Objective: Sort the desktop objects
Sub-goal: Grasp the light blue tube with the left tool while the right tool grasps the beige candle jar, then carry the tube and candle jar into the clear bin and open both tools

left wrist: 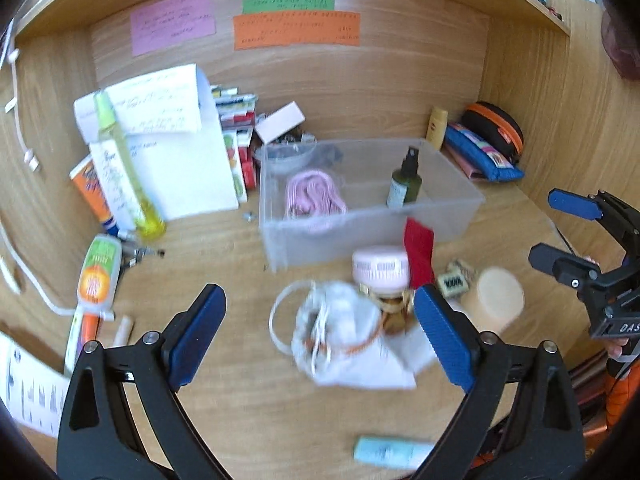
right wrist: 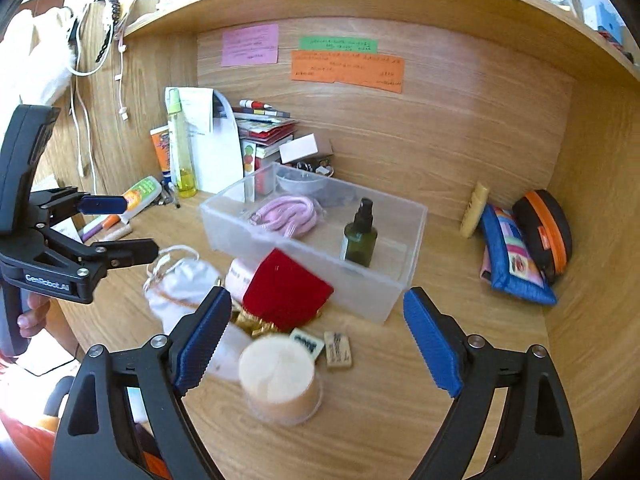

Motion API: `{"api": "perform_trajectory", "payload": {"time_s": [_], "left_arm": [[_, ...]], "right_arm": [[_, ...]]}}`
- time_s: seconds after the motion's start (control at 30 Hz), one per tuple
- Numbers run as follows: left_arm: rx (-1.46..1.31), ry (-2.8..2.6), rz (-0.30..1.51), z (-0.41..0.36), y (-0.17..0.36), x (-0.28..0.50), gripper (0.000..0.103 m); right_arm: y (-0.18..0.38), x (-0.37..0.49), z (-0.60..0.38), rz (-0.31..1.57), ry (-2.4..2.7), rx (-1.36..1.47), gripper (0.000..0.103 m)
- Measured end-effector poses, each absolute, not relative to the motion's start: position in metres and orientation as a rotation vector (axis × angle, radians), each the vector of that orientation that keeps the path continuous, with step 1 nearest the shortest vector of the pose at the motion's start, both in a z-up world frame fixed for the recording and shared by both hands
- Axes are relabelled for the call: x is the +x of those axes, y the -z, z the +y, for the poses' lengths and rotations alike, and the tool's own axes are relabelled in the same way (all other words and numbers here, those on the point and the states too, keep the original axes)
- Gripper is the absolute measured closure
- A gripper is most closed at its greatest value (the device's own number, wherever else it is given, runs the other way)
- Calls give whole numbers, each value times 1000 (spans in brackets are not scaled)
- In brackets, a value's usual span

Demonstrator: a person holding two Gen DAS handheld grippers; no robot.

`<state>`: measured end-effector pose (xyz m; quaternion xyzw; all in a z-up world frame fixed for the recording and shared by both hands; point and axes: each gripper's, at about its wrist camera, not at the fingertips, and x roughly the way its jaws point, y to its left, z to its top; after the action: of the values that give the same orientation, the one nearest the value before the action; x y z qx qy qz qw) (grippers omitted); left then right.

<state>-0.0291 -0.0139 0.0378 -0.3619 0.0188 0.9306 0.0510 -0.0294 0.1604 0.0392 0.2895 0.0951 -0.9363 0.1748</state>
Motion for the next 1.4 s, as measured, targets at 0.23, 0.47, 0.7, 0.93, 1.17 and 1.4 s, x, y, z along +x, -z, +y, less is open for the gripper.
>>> {"api": "perform_trajectory", "payload": {"time_s": [0.23, 0.47, 0.7, 0.93, 1.17, 1.4], "left_arm": [[-1182, -2799, 92, -5, -8, 12, 7], [-1307, -2668, 70, 7, 29, 39, 7], [-1315, -2565, 68, 17, 46, 54, 7], [-1326, -2566, 60, 17, 56, 47, 7], [-1303, -2669, 104, 10, 56, 41, 30], [-1298, -2704, 52, 0, 54, 33, 30]], "right_arm": [[-18, -6, 163, 236, 2634, 852, 17], [9, -5, 172, 176, 2604, 950, 17], [27, -9, 167, 176, 2568, 1013, 17], [40, -24, 162, 160, 2526, 1045, 17], [45, -36, 161, 139, 2499, 1047, 38], [48, -42, 164, 114, 2511, 1036, 47]]}}
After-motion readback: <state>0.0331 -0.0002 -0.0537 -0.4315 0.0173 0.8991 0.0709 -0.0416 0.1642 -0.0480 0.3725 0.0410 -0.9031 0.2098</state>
